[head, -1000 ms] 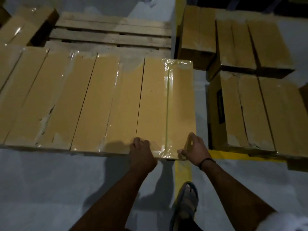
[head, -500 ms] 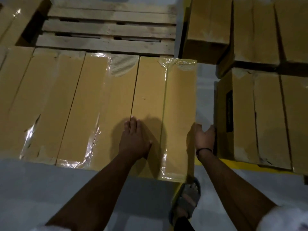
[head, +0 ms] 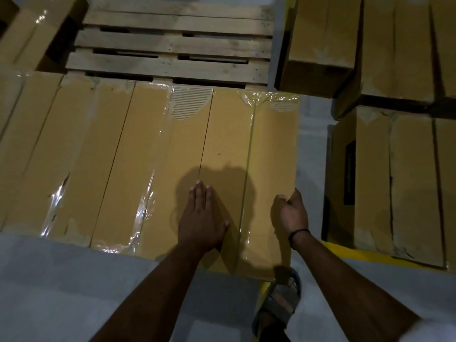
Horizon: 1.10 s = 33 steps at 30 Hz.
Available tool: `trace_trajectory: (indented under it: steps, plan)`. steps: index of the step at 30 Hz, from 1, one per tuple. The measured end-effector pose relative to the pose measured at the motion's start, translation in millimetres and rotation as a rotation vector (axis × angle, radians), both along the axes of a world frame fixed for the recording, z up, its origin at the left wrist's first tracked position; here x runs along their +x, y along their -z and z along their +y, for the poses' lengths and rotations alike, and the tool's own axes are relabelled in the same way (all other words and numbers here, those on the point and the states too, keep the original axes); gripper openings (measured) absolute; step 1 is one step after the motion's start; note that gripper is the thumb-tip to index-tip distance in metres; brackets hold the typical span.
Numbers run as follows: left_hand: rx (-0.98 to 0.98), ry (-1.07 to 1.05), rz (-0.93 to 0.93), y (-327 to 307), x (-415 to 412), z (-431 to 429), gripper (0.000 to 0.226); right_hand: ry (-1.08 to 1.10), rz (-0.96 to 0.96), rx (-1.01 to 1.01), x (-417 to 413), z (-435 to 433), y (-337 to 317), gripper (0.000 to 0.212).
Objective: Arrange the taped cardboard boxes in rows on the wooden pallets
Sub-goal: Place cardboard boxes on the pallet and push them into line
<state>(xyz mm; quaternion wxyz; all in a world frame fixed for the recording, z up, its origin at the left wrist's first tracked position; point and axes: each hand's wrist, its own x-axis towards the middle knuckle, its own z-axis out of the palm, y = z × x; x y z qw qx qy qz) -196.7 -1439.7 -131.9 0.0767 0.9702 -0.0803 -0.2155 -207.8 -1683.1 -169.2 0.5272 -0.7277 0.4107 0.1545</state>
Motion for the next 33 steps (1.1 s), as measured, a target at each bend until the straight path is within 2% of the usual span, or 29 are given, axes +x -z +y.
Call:
trace_trajectory:
  steps: [19,23,26,33]
  plan:
    - [0.034,0.01,0.013,-6.0,0.9,8.8,0.114,-0.03,0.029,0.008,0.3,16.6,-16.2,0.067]
    - [0.046,0.014,0.002,-5.2,1.7,8.6,0.114,-0.037,0.029,0.017,-0.2,15.8,-12.1,0.078]
    - [0.048,0.013,0.004,-3.3,1.5,9.3,0.114,-0.071,0.029,0.013,1.1,14.9,-16.2,0.068]
    - [0.058,0.01,0.016,-0.4,4.0,8.7,0.116,-0.106,0.006,0.007,-0.9,15.7,-38.9,0.073]
